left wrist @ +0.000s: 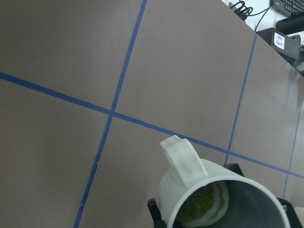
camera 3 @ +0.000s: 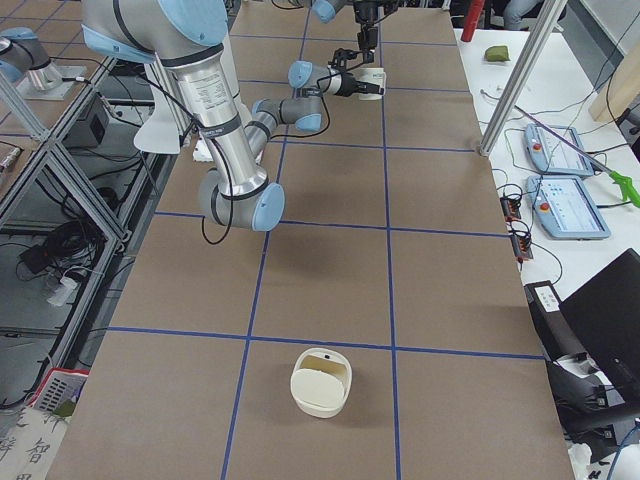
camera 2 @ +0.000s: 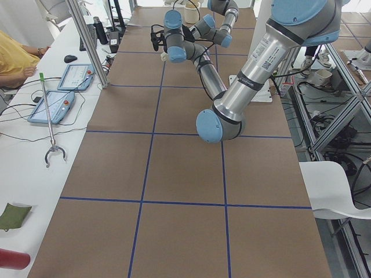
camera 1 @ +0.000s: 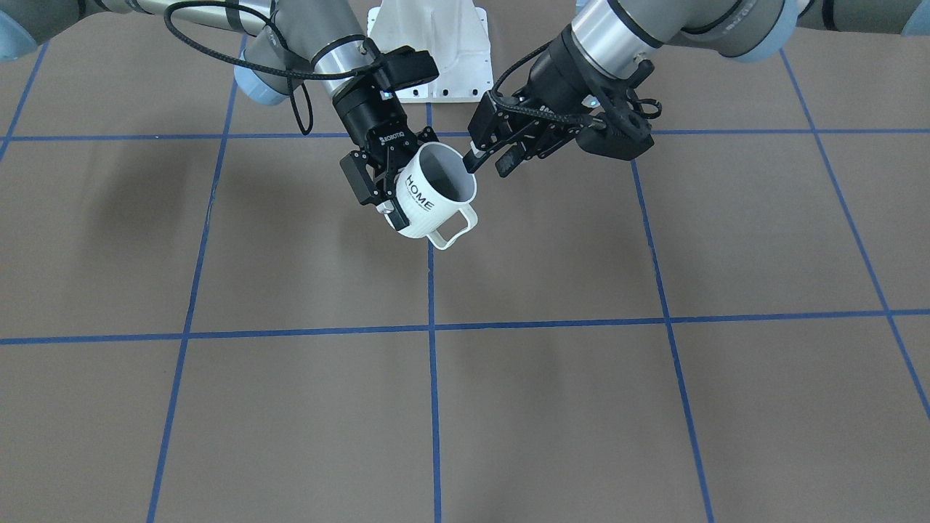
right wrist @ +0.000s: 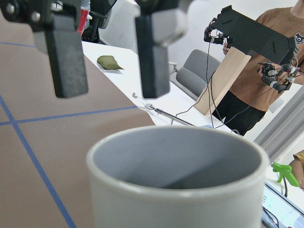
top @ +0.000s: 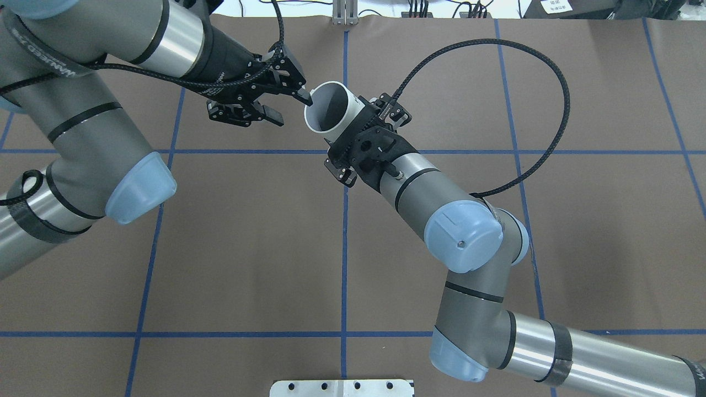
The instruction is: Left arm hands cup to right arm to dump lemon
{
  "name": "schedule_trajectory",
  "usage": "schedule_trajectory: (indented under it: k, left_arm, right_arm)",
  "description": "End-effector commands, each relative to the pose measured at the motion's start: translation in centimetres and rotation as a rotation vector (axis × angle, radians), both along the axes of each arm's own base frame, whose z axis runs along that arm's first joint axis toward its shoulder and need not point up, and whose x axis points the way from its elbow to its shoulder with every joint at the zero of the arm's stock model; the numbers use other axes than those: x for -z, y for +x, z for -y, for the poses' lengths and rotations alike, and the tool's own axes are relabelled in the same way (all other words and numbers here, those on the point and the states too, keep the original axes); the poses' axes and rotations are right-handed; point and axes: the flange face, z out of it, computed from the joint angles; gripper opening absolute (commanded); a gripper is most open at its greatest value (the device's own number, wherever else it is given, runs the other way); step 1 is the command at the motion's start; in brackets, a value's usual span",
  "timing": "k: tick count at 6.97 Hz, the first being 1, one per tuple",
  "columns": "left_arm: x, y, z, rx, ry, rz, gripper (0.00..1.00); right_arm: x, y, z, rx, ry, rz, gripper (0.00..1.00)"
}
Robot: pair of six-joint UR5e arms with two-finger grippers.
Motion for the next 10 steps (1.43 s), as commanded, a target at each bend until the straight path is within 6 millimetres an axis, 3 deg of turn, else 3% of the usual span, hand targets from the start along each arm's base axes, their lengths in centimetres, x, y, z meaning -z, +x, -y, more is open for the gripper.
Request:
schedule_trajectory:
  k: [1, 2, 4, 6, 7, 9, 10]
  left_arm:
    - [-1.3, -5.6, 2.4, -0.031, 0.013, -0.005, 1.0]
    - [-3.4, -8.3, 3.5, -0.031, 0.04, 0.013, 1.0]
    - [-9.3, -9.7, 4.3, -0.047, 0.158, 0.095, 1.0]
    - [-16.7, -11.6, 4.8, -0.03, 0.259, 0.221, 1.0]
    - [-19.0, -12.2, 5.4, -0.053, 0.311, 0.313, 1.0]
    - [-22.6, -14.4, 7.0, -0.17, 0.44, 0.541, 1.0]
    - [-24.8, -16.2, 7.4, -0.258, 0.504, 0.615, 1.0]
  right_arm:
    - [-1.0, 0.1, 0.0, -0.003, -0.056, 0.051, 0.0]
    - [-2.0, 0.4, 0.1, -0.01, -0.136, 0.134, 0.0]
    - [-4.3, 1.2, 1.4, -0.044, -0.244, 0.182, 0.0]
    - [-5.0, 2.4, 3.7, -0.11, -0.362, 0.161, 0.0]
    - [-5.3, 3.8, 5.2, -0.104, -0.41, 0.118, 0.0]
    - [-7.3, 9.4, 8.1, -0.056, -0.545, 0.12, 0.0]
    - [-9.9, 13.3, 8.1, -0.055, -0.583, 0.113, 0.0]
